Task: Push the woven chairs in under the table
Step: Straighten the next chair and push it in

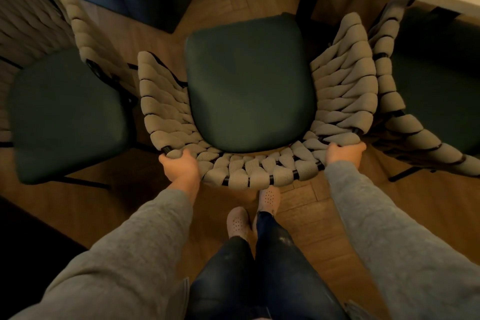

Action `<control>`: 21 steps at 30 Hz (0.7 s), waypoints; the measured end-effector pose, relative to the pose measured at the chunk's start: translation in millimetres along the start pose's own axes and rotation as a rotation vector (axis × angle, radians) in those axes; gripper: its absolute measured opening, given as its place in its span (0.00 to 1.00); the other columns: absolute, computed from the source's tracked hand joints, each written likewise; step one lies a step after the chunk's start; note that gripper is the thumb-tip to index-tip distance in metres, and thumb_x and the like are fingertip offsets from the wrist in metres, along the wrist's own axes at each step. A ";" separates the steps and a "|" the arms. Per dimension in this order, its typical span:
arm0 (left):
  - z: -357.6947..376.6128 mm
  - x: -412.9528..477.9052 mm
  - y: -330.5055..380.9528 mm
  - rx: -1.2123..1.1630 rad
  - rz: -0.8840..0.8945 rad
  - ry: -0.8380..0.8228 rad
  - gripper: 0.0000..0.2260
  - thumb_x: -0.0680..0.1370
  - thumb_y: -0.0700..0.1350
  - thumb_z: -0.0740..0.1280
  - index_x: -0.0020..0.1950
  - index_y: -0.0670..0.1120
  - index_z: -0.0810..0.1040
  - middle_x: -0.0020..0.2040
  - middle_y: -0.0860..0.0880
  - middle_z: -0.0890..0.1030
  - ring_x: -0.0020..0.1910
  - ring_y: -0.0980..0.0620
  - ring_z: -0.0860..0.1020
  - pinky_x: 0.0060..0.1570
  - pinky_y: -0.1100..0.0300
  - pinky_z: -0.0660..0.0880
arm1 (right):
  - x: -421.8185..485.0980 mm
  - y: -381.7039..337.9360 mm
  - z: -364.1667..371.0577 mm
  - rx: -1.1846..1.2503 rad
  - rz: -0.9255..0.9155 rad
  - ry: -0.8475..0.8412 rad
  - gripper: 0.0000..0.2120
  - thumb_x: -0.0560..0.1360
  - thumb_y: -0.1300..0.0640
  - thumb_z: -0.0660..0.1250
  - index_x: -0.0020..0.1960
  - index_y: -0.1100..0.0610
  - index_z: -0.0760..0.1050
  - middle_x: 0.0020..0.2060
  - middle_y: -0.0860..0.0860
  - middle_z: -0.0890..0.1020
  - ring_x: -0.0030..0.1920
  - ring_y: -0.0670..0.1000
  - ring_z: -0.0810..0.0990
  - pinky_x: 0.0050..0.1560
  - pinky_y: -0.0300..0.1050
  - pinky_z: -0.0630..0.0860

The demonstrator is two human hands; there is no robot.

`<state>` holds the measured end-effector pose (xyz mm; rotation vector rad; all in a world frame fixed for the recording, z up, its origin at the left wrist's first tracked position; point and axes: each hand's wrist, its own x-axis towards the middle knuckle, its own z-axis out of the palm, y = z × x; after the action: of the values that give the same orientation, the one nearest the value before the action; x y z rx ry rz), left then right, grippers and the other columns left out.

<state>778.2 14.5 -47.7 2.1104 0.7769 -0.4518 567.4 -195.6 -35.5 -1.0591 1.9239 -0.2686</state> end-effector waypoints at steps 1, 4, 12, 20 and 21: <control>2.2 3.2 4.8 0.009 0.017 -0.011 0.25 0.78 0.43 0.68 0.73 0.48 0.65 0.67 0.44 0.73 0.66 0.43 0.72 0.66 0.47 0.70 | 0.0 1.1 0.5 -0.073 -0.077 0.003 0.34 0.78 0.61 0.65 0.78 0.60 0.50 0.74 0.60 0.62 0.72 0.60 0.65 0.70 0.51 0.64; 7.4 17.1 25.5 0.054 0.080 -0.046 0.26 0.78 0.44 0.68 0.73 0.49 0.64 0.68 0.44 0.72 0.67 0.43 0.71 0.67 0.46 0.69 | 3.5 2.9 11.8 -0.684 -0.494 0.078 0.40 0.78 0.56 0.64 0.79 0.61 0.41 0.78 0.60 0.45 0.78 0.58 0.45 0.76 0.55 0.45; 5.5 -0.6 25.4 0.811 1.131 -0.206 0.44 0.75 0.68 0.58 0.79 0.42 0.46 0.79 0.41 0.48 0.78 0.43 0.46 0.75 0.48 0.43 | 1.2 -17.4 14.9 -1.471 -1.107 -0.786 0.38 0.73 0.27 0.50 0.76 0.47 0.62 0.69 0.51 0.73 0.72 0.52 0.67 0.76 0.56 0.49; 32.9 -3.6 12.5 1.626 1.677 -0.921 0.31 0.78 0.58 0.62 0.78 0.50 0.57 0.65 0.46 0.75 0.58 0.44 0.76 0.56 0.52 0.74 | 8.1 -19.5 22.7 -1.748 -1.014 -0.574 0.16 0.75 0.50 0.66 0.63 0.47 0.75 0.56 0.50 0.80 0.59 0.53 0.78 0.59 0.50 0.75; 33.5 -3.0 15.2 1.634 1.702 -0.954 0.29 0.78 0.56 0.61 0.77 0.49 0.59 0.63 0.46 0.76 0.56 0.45 0.77 0.54 0.53 0.75 | 6.1 -19.5 22.9 -1.743 -1.022 -0.569 0.17 0.76 0.51 0.65 0.64 0.48 0.75 0.56 0.50 0.80 0.59 0.53 0.78 0.58 0.49 0.75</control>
<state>784.5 -20.6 -57.3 2.2310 -2.4812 -0.9878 595.2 -207.3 -41.6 -2.7058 0.5451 1.2686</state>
